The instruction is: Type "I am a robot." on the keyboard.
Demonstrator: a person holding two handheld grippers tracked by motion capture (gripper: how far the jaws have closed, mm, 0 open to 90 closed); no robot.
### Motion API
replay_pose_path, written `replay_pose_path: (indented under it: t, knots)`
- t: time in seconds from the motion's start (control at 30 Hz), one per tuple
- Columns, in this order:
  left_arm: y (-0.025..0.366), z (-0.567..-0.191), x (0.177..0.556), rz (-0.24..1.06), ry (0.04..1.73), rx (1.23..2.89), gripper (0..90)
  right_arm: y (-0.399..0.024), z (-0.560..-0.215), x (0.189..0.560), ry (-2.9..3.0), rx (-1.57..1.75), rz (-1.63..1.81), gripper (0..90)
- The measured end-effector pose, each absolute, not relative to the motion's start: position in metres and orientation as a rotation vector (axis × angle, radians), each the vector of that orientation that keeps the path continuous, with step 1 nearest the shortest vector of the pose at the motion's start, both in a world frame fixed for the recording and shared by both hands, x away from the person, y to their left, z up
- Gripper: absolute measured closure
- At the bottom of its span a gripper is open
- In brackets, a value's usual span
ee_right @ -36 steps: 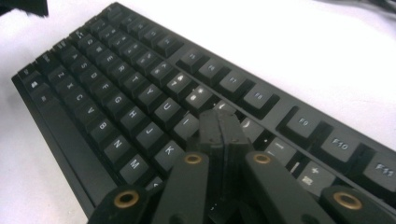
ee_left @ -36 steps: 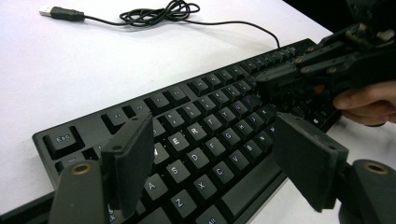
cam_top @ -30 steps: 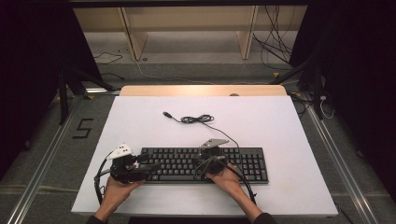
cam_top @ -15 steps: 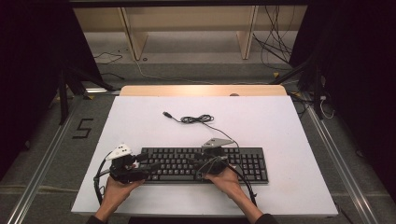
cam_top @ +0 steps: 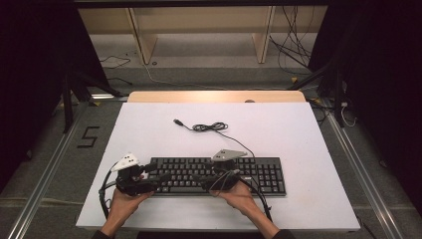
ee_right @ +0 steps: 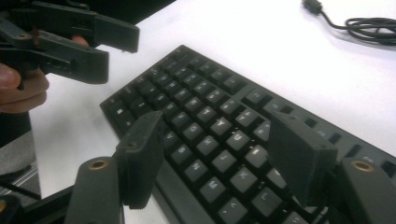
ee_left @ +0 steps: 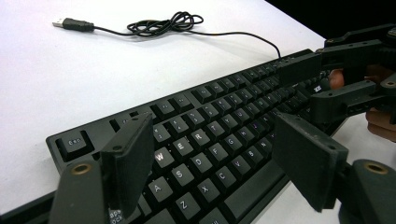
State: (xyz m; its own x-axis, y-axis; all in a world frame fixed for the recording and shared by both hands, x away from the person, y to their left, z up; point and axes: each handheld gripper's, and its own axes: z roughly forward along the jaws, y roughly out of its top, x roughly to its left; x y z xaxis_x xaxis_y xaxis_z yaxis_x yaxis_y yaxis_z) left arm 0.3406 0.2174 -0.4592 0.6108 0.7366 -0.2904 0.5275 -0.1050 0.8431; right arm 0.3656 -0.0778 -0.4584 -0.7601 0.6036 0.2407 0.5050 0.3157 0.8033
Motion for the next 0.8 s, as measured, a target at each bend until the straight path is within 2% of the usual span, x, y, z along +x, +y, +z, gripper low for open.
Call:
replay_pose_path:
  t: [0.33, 0.43, 0.6, 0.8]
  knots:
    - [0.219, -0.459, 0.337, 0.245, 1.033, 1.762, 29.3, -0.068, -0.459, 0.363, 2.484, 1.019, 1.448, 36.8]
    - [0.219, -0.459, 0.337, 0.249, 1.036, 1.756, 29.3, -0.065, -0.460, 0.363, 2.492, 1.013, 1.450, 39.2]
    - [0.220, -0.459, 0.337, 0.252, 1.038, 1.751, 29.3, -0.058, -0.461, 0.364, 2.519, 0.996, 1.421, 48.7]
    - [0.220, -0.459, 0.337, 0.256, 1.039, 1.746, 29.0, -0.052, -0.465, 0.364, 2.541, 0.989, 1.380, 66.1]
